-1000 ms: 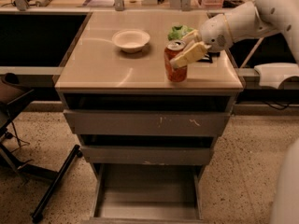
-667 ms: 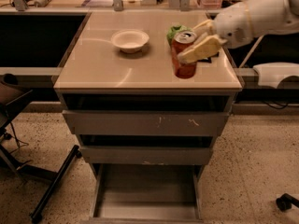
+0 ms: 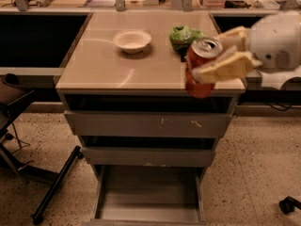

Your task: Place coke can into bottom drawer

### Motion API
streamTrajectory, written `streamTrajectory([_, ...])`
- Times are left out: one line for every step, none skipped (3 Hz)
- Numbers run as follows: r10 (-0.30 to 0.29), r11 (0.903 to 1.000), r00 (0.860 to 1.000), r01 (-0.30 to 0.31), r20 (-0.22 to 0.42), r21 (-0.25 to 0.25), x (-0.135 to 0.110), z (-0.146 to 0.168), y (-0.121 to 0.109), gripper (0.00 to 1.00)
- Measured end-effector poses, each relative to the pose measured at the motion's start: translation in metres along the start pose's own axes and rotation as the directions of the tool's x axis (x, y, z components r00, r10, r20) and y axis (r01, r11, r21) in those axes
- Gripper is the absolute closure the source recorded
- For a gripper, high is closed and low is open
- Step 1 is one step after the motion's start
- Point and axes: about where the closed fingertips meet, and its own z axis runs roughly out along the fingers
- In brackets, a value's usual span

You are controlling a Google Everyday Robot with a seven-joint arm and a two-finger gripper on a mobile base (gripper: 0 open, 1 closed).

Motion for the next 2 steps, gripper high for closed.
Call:
streamTrajectory([0.074,0.9971,0.996,-0.073,-0.043,0.020,0.0435,-0.0162,0.0149,1.00])
streamTrajectory([0.074,0.9971,0.996,-0.073,-0.043,0.020,0.0436,-0.0162,0.0149,1.00])
